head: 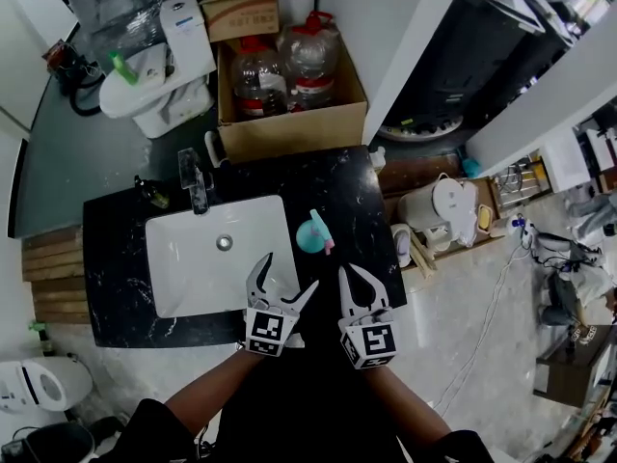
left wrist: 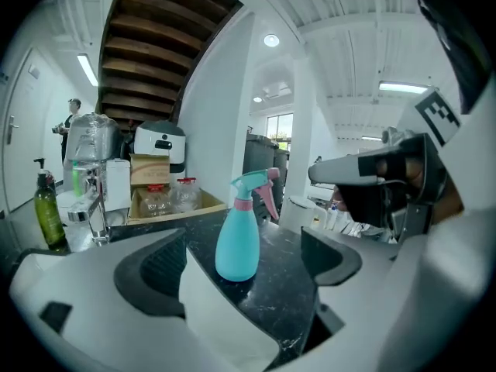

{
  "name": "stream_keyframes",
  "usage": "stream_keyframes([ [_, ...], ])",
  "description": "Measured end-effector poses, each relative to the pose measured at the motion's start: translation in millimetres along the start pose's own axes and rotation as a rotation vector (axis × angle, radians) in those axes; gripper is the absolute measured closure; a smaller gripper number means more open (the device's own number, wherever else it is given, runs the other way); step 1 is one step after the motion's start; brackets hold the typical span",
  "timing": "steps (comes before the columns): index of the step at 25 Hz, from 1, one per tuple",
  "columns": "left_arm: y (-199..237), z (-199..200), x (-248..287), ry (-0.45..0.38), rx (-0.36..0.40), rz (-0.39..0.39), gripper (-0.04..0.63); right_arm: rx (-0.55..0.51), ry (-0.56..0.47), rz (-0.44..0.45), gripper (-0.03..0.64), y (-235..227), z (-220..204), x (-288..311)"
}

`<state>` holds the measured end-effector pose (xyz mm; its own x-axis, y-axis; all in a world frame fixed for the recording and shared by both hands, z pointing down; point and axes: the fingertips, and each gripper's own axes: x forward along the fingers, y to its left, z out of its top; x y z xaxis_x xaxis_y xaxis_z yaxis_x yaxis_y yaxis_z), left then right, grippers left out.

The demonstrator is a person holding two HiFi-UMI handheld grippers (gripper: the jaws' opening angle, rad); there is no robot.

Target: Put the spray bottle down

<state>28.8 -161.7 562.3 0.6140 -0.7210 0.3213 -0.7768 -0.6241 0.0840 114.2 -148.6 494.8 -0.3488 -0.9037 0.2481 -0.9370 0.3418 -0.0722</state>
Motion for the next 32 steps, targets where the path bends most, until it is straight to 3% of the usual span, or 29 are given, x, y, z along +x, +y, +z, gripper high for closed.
stream_keyframes([
  [3, 0, 12, -20, -0.032, -0.009, 0.007, 0.133, -0.007, -0.011, 0.007, 0.6, 16, 6, -9],
  [9, 7, 35, -72, -0.095, -0.1, 0.047, 0.135, 0.001, -0.048, 0.028, 0.6, 52, 21, -22],
  [13, 11, 55, -112, -0.183, -0.108, 0.08, 0.135, -0.002, -0.081, 0.053, 0.6, 81, 29, -27],
  [17, 15, 59, -144, -0.208, -0.11, 0.08, 0.142, -0.007, -0.099, 0.082, 0.6, 113, 32, -31],
  [20, 19, 59, -166, -0.224, -0.117, 0.081, 0.286, -0.016, -0.107, 0.1, 0.6, 135, 33, -35],
  [22, 22, 58, -177, -0.23, -0.108, 0.093, 0.424, -0.023, -0.109, 0.111, 0.6, 148, 32, -37],
  [25, 24, 56, -188, -0.214, -0.073, 0.112, 0.539, -0.038, -0.118, 0.119, 0.6, 163, 34, -42],
  [28, 21, 53, -193, -0.189, -0.062, 0.094, 0.581, -0.041, -0.122, 0.122, 0.6, 171, 35, -47],
  [32, 19, 58, -202, -0.209, -0.05, 0.083, 0.583, -0.051, -0.126, 0.123, 0.601, 180, 38, -48],
])
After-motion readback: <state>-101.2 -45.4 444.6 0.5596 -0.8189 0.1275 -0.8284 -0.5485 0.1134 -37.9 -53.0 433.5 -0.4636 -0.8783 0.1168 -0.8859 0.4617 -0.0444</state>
